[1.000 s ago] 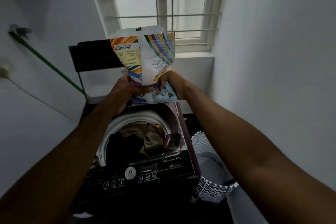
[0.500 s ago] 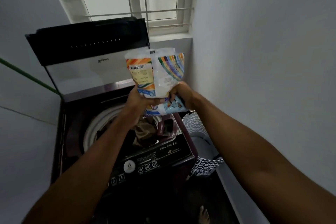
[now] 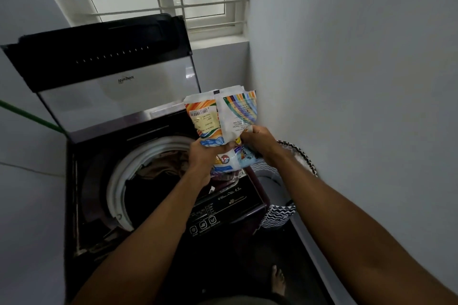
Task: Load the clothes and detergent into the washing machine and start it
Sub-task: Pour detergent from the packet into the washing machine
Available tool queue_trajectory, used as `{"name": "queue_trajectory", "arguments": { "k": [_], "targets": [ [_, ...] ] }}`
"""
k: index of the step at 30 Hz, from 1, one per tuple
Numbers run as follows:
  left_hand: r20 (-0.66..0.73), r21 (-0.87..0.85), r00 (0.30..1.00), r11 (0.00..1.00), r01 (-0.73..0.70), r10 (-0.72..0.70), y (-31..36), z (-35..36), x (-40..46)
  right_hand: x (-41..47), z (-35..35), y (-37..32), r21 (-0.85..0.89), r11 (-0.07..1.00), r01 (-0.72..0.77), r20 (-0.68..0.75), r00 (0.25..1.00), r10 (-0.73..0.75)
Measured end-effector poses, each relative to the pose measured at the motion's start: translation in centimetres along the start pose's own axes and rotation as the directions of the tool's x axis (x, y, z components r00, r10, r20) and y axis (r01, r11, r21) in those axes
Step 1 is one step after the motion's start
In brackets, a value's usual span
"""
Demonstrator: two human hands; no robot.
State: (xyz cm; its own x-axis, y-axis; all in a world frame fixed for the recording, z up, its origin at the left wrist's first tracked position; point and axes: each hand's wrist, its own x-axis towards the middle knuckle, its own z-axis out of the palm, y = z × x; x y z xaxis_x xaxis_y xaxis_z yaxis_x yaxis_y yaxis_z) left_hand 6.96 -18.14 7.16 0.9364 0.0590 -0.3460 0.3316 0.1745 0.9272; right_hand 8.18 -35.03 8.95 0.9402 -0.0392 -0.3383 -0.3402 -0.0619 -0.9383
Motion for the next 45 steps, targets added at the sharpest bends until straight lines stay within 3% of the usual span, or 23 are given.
{"name": "queue_trajectory", "arguments": {
  "k": [16, 21, 24, 28, 31, 36, 39, 45],
  "targets": [
    [0.047, 0.113, 0.999, 0.993, -0.032, 0.027, -0.2, 0.1, 0.4, -0.3, -0.3, 2.2, -0.007, 0.999, -0.034, -0.050, 0.998, 0.033],
    [0.023, 0.060, 1.000, 0.998, -0.020, 0.019, -0.4, 0.7, 0.6, 0.2, -0.4, 3.2, 0.067, 0.997, -0.038, -0.080, 0.996, 0.044],
    [-0.034, -0.018, 0.999, 1.000, 0.020, -0.021, -0.8, 1.2, 0.5, 0.4, -0.7, 5.3, 0.201, 0.979, -0.031, -0.148, 0.987, 0.061],
    [-0.119, -0.142, 0.988, 0.987, 0.080, -0.097, -1.1, 2.2, 0.3, -0.2, 0.8, 8.5, 0.463, 0.886, 0.006, -0.364, 0.913, 0.184],
    [-0.106, -0.188, 0.985, 0.976, 0.111, -0.133, -0.8, 3.2, -0.1, -0.8, 2.2, 8.2, 0.698, 0.715, 0.031, -0.238, 0.952, 0.192],
    [-0.094, -0.227, 0.981, 0.963, 0.146, -0.170, 0.0, 4.5, -0.9, -1.2, 2.5, 7.5, 0.830, 0.558, -0.016, -0.060, 0.991, 0.118],
    [0.010, -0.115, 0.996, 0.989, 0.091, -0.091, 0.4, 4.2, -0.8, -1.6, 1.8, 7.5, 0.864, 0.502, -0.052, 0.014, 0.997, 0.078],
    [0.300, 0.186, 0.954, 0.982, -0.044, -0.014, 4.3, 2.6, 0.2, -2.0, 0.4, 7.5, 0.873, 0.488, 0.007, -0.035, 0.998, 0.048]
  ]
}}
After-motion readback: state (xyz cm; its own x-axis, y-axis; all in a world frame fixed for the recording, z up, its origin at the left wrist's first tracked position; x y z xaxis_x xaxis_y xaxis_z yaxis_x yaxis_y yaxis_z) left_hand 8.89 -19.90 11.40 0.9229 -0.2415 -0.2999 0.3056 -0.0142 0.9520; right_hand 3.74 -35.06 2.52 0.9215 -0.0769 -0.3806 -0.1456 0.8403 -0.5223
